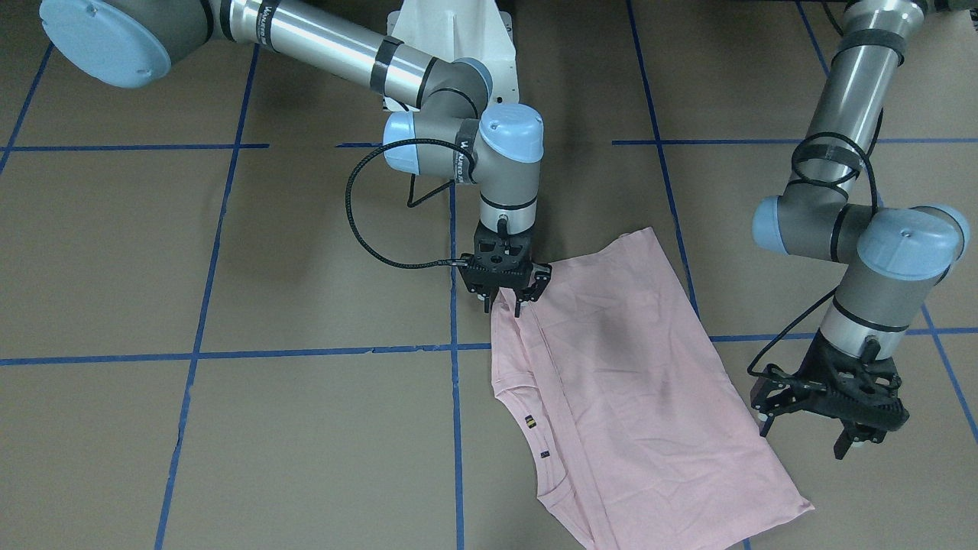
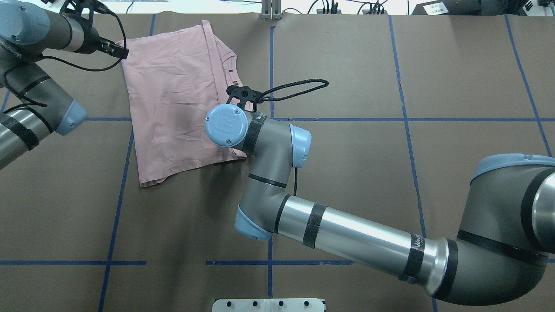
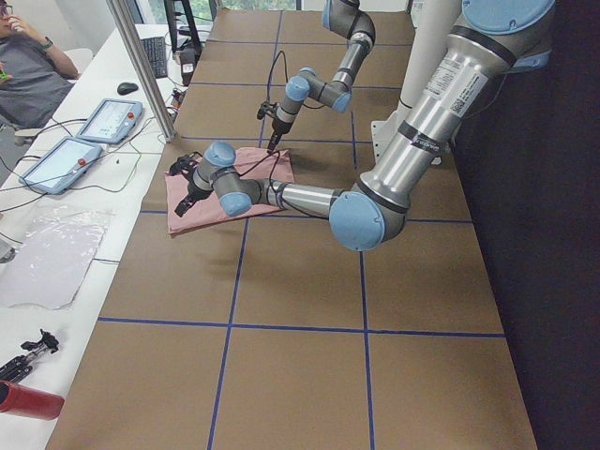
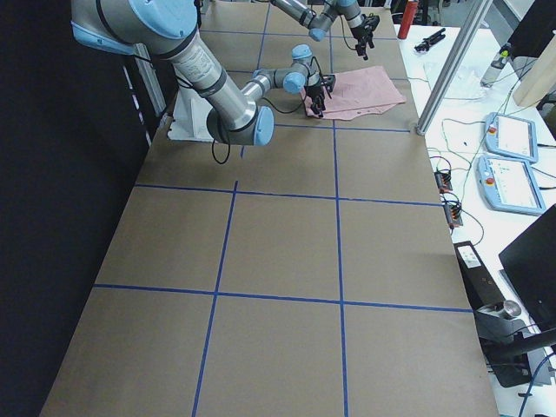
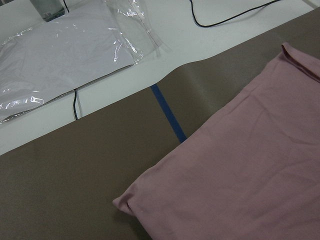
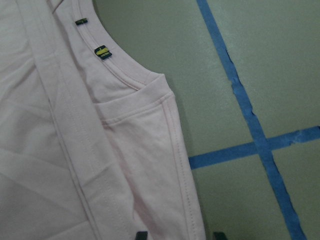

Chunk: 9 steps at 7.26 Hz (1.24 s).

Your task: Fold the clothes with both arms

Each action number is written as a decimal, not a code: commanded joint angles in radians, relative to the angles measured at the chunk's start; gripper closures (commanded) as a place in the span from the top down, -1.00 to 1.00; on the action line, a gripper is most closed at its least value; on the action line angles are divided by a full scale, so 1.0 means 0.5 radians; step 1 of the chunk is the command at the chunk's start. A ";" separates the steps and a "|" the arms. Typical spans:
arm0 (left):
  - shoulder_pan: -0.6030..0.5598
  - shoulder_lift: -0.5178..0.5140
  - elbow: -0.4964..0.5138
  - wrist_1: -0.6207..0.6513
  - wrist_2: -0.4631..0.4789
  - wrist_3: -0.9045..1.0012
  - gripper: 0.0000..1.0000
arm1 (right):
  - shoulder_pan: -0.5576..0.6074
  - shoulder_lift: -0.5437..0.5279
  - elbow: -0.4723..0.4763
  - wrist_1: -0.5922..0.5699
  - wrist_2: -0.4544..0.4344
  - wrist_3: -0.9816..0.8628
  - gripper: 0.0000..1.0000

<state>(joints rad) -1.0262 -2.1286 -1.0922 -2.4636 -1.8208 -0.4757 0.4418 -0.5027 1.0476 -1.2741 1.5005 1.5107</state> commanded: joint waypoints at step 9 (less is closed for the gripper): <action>0.000 0.002 0.000 0.000 0.000 0.000 1.00 | -0.009 0.005 -0.003 -0.010 0.002 -0.055 -1.00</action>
<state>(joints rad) -1.0262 -2.1276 -1.0922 -2.4636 -1.8208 -0.4755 0.4362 -0.5012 1.0366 -1.2780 1.4967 1.4918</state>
